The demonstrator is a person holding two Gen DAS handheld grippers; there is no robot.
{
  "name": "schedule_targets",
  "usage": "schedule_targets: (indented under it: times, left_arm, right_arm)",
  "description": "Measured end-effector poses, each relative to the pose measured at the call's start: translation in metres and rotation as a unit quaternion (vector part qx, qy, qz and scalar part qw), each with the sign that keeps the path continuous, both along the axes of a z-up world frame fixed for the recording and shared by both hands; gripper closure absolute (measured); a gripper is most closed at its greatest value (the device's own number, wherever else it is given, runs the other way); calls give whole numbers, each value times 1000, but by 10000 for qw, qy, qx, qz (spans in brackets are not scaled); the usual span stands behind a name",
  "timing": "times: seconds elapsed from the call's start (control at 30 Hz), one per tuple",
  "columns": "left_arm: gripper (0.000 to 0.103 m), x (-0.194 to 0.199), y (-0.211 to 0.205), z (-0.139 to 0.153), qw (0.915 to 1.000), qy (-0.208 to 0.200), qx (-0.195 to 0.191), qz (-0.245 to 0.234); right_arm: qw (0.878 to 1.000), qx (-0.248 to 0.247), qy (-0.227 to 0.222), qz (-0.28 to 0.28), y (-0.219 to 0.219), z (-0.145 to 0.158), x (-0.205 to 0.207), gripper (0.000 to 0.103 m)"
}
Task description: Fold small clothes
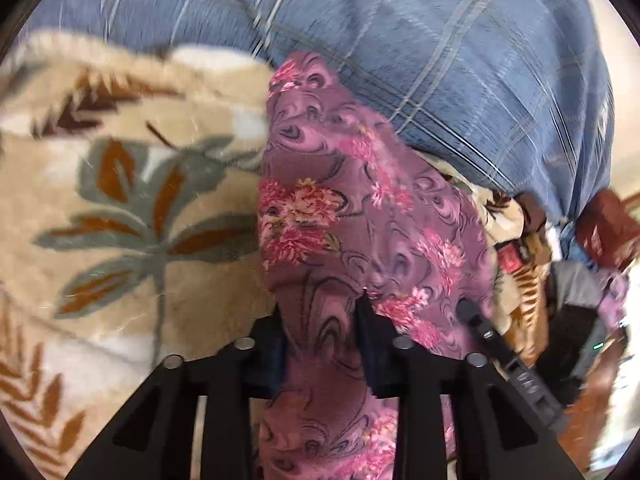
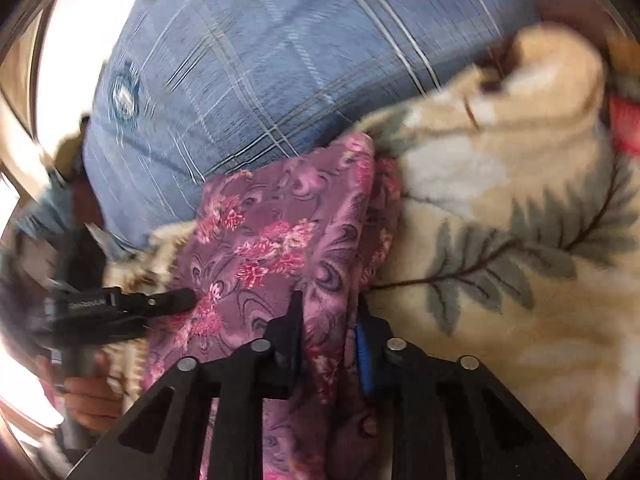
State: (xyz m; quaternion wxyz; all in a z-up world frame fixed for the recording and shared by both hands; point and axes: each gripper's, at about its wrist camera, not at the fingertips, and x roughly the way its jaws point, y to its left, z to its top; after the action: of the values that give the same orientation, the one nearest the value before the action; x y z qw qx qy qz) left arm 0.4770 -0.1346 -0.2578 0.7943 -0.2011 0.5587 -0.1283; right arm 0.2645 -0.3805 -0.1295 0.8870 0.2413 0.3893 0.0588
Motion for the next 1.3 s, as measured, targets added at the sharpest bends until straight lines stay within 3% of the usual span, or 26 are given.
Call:
schedule_targets:
  times: [0.27,0.4,0.57,0.73,0.97,1.03,1.1,1.2,1.3]
  left_arm:
    - [79,-59,5,81,9970,-699,79,-327]
    - [79,-98,34,117,9966,-770,-94,-283]
    - [78,-143,90,135,9964,-797,-183,-204]
    - [78,-166,133,118,9973,-727,-108,48]
    - [76,-172,141,62,9972,-524,505,163]
    - [67,-173,144,48,9967,-513,589,213]
    - [57,-174,149,40,9969,-502,537,271]
    - [42,-175,161,23,9979,-521,245,281]
    - [46,-179,171,20,9980,-536,-92,330]
  right_arm:
    - [9991,-152,-379,-127,30,65,-33,84]
    - [9978,29,-653,-64,54,98,-61,84]
    - [9957,363,-851,94,92,117,-87,84]
    - [9965,426,-695,189,124,91,-83,83]
    - [9992,325,-128,195,141,31,-63,83]
    - [9996,208,-13,193,139,14,-58,82]
    - [9996,265,39,132,131,-1,-57,78]
    - [9997,200,61,98,120,-16,-55,60]
    - [9987,411,-66,301,109,-23,-55,59]
